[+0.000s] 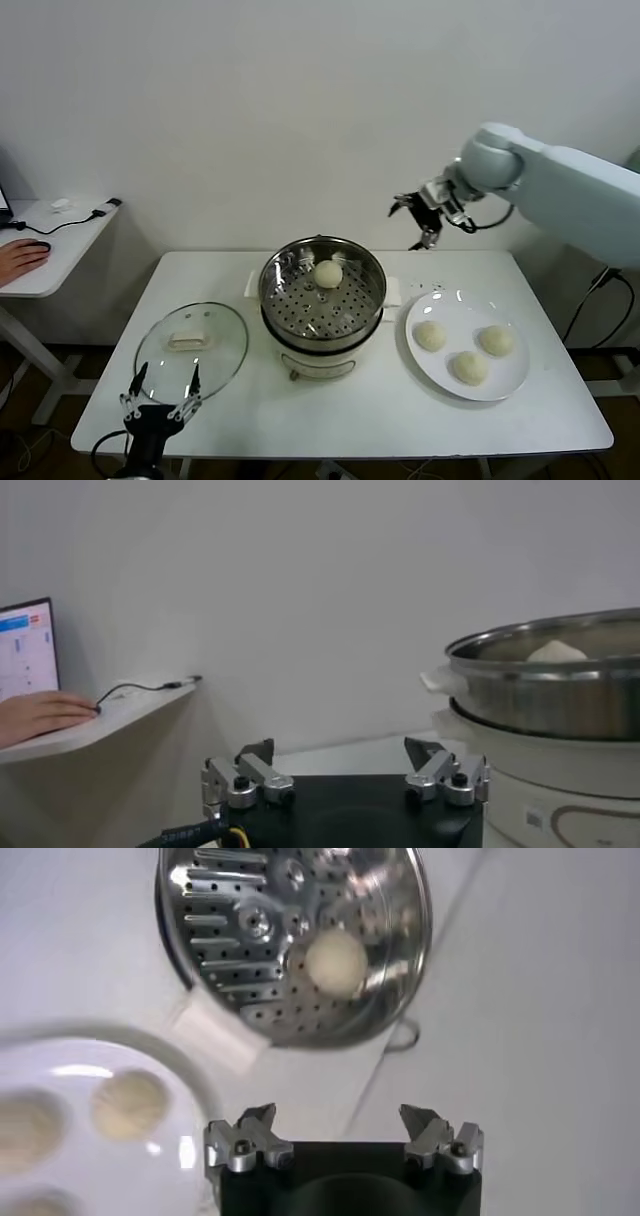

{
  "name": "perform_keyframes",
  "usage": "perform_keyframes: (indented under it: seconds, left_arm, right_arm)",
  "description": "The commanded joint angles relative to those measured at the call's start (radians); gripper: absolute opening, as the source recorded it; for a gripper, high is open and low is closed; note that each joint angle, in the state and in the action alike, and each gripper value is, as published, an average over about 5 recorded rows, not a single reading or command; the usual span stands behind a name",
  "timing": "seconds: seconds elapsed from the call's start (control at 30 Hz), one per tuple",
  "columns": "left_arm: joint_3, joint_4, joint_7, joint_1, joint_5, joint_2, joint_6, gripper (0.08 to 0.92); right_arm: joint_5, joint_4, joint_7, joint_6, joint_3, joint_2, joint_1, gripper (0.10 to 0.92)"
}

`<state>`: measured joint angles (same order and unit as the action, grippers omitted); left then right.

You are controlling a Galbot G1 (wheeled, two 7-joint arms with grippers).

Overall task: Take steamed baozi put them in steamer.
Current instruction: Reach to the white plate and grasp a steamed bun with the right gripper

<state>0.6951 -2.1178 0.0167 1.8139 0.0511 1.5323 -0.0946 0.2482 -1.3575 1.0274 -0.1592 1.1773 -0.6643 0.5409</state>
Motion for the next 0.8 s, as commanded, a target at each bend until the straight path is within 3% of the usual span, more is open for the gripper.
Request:
perform_keyframes:
  seconds: [0.03,0.3,0.8]
  left_arm:
    - [0.0,-0.009,-0.003,0.009,-0.007,0.002,0.002,0.823]
    - [0.007,-0.013,-0.016,0.02,-0.011,0.004,0.009,0.823]
    - [0.013,0.008,-0.017,0.021,-0.002,0.004,0.006,0.823]
  right_arm:
    - [0.157,-0.045,0.018,-0.204,0.016,0.187,-0.122,0.823]
    - [-0.086,0.092,0.103,-0.119,-0.122,0.071,-0.36,0.823]
    - [-0.168,0.309,0.057,-0.116,-0.262,-0.188,-0.535,0.823]
